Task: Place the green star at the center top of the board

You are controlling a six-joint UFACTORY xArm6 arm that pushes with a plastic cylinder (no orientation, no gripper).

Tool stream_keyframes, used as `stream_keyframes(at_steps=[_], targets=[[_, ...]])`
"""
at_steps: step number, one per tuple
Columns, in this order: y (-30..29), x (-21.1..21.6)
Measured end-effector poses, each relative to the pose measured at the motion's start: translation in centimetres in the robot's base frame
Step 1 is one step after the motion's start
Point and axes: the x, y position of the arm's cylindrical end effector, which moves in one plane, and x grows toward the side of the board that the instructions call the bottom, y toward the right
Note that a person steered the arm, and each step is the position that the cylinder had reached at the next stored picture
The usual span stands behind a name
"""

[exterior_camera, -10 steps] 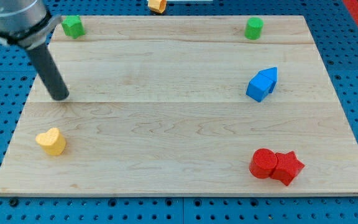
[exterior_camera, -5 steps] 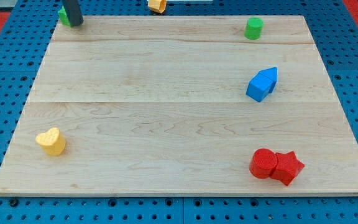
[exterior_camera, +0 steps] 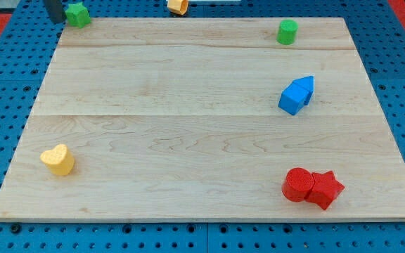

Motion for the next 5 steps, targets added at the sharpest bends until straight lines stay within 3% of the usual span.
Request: stream_keyframes(at_steps=[1,2,3,5], targets=[[5.9,3.1],[12.7,10.8],[1.5,11.2],[-1.3,8.5]])
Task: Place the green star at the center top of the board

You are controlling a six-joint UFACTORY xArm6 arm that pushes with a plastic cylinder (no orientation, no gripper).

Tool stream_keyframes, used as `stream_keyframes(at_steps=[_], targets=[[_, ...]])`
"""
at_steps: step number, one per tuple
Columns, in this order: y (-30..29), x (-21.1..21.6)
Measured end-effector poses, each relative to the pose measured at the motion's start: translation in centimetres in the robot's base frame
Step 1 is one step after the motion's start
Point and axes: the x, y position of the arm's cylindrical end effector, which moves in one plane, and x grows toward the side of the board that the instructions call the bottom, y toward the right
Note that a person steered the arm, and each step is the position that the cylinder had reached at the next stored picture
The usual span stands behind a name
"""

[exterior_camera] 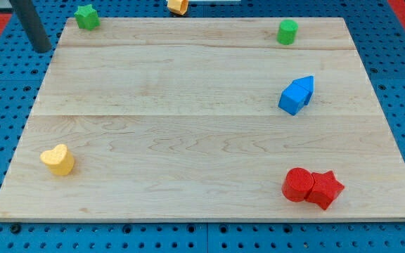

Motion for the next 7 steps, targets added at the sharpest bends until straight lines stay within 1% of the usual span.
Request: stream_keyframes(at_steps=[1,2,3,4,5,6,7], targets=[[1.6,-7.4],[1.9,-8.9],[7.4,-8.2],[19.5,-1.7],[18.3,3.1],[7.3,-2.4],[3.4,-8.8]])
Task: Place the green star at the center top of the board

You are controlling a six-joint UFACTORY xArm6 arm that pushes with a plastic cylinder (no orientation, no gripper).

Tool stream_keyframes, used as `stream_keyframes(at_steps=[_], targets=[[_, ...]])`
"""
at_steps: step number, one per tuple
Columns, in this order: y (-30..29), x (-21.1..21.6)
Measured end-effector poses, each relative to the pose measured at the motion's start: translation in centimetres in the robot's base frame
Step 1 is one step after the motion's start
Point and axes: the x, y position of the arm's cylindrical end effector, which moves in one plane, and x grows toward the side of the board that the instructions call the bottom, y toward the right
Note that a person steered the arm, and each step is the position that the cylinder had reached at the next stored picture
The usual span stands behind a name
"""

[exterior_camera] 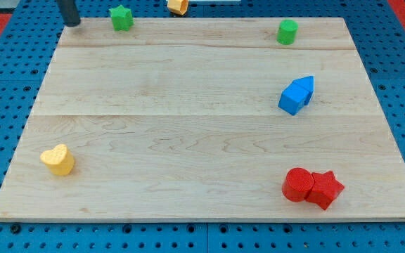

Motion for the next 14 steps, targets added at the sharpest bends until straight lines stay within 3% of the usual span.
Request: stream_keyframes(at_steps=[1,3,4,5,6,7,8,9,10,11,12,13,14], targets=[[1.4,0.0],[17.9,2.1],[24.7,11.7],[20.2,11.5],[13.2,3.9],[11.2,-0.1],[18.1,0.2],[26.2,7.5],[27.5,19.1],[22.8,13.4],[20.2,2.3],[19.9,0.0],[23.7,0.0]])
